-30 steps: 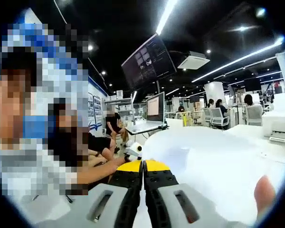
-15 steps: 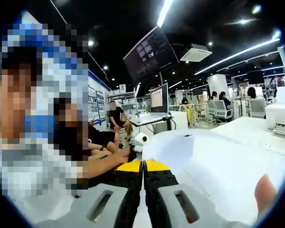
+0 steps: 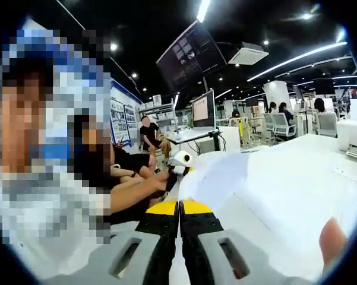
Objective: Organize the stack of printing papers by aligning and flattening the scattered papers on the table
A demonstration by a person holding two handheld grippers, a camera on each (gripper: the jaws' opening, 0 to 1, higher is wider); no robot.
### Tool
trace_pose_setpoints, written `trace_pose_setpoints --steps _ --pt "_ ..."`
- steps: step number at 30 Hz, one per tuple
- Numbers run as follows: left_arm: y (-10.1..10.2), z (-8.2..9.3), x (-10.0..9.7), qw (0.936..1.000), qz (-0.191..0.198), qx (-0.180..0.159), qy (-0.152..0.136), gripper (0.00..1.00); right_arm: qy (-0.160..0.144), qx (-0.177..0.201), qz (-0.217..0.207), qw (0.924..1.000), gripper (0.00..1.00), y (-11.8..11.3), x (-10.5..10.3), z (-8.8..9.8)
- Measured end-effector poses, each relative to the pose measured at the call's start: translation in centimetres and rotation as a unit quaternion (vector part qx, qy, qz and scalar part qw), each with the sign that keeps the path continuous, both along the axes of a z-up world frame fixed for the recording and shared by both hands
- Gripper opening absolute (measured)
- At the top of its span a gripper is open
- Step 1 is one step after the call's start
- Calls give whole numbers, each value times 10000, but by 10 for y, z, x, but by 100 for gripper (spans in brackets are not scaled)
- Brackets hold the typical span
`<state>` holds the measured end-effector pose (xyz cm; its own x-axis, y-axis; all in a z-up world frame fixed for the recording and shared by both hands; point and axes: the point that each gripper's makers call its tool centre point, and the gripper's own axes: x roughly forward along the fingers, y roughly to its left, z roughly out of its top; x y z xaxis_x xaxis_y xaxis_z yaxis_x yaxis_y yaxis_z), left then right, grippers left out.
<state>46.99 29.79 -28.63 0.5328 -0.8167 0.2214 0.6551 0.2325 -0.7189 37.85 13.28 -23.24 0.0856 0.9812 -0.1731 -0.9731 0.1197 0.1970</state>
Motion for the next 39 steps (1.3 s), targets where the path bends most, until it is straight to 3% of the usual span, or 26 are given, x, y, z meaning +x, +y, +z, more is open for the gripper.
trace_pose_setpoints --steps 11,28,36,39 --pt "-2 -1 -1 10000 6 -7 28 6 288 -240 46 9993 0 -9 -2 -22" --pt "9 1 8 9999 38 -120 87 6 574 -319 -156 9977 0 -29 5 -39" --pt "3 6 11 9992 42 -338 199 6 663 -287 -285 9970 0 -37 12 -37" --pt "-2 1 20 9982 129 -349 471 6 687 -319 -345 9965 0 -41 16 -37"
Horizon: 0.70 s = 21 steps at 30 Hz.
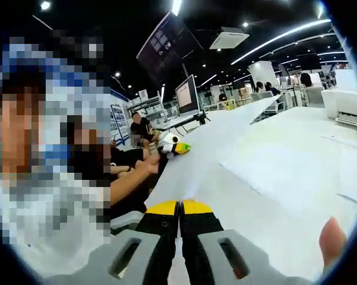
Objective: Organize the stack of printing papers by aligning and flattening the scattered papers on the table
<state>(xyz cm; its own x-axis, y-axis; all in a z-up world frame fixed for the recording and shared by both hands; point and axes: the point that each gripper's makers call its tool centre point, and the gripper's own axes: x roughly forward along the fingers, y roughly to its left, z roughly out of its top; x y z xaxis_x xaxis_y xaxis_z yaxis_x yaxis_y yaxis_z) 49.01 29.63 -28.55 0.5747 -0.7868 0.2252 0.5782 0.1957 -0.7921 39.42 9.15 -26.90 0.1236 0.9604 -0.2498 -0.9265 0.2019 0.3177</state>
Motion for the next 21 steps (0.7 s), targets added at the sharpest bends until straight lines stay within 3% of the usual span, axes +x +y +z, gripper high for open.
trace_pose_setpoints --steps 10,16,21 --pt "-4 -3 23 9993 109 -159 327 6 207 -50 -139 9997 0 -15 9 -6" --pt "-5 -3 38 9992 88 -190 336 6 260 -18 -107 9996 0 -14 12 -7" --pt "-10 -1 39 9989 76 -348 305 6 274 -35 -93 9996 0 -13 15 -10"
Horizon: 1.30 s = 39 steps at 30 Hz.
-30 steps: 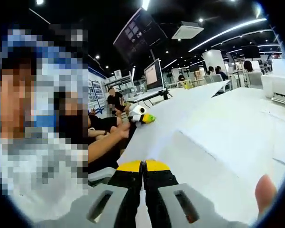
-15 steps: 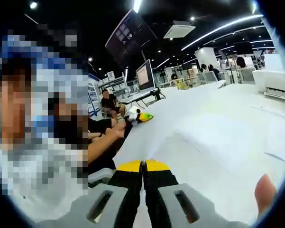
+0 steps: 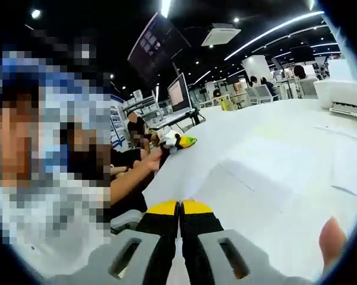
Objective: Organize the stack of printing papers by aligning and flattening the scattered papers on the table
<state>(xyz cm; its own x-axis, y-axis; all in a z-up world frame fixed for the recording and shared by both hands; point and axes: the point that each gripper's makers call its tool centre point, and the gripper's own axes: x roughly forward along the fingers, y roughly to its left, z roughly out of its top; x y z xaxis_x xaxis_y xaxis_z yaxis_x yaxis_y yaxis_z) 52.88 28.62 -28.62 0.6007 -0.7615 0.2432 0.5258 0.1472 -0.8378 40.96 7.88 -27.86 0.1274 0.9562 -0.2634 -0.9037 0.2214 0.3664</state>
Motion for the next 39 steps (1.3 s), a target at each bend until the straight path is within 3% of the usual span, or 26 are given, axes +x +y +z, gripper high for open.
trace_pose_setpoints --steps 4,11,24,39 --pt "5 0 3 9999 14 -154 74 6 78 22 -23 10000 0 0 5 -2" --pt "14 -7 14 9995 179 -121 215 11 221 2 -2 9998 0 2 6 -8" --pt "14 -3 12 9995 125 -243 162 15 396 142 94 9991 0 12 8 -7" --pt "19 6 10 9989 60 -453 -73 18 474 249 506 9973 0 36 0 0"
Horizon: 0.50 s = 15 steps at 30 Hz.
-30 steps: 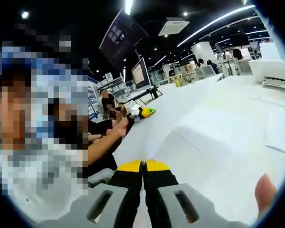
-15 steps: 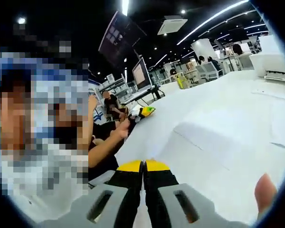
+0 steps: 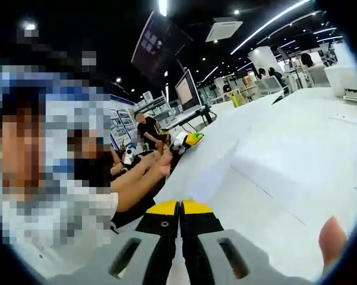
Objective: Organize the stack of printing papers by aligning and flattening the scattered papers on the table
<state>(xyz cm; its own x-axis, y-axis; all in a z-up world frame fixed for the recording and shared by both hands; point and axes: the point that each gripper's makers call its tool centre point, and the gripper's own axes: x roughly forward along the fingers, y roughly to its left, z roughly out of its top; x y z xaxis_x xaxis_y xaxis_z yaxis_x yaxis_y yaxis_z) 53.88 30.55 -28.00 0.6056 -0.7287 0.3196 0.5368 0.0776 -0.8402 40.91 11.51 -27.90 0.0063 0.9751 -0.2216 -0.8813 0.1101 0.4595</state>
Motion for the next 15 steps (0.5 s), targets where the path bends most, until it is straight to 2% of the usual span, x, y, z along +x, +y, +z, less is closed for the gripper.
trace_pose_setpoints --steps 4,15 --pt "2 0 2 10000 4 -10 -3 18 3 -65 11 10000 0 4 2 -4" --pt "-2 0 -4 10000 39 -43 -7 18 249 -20 164 9996 0 34 2 -13"
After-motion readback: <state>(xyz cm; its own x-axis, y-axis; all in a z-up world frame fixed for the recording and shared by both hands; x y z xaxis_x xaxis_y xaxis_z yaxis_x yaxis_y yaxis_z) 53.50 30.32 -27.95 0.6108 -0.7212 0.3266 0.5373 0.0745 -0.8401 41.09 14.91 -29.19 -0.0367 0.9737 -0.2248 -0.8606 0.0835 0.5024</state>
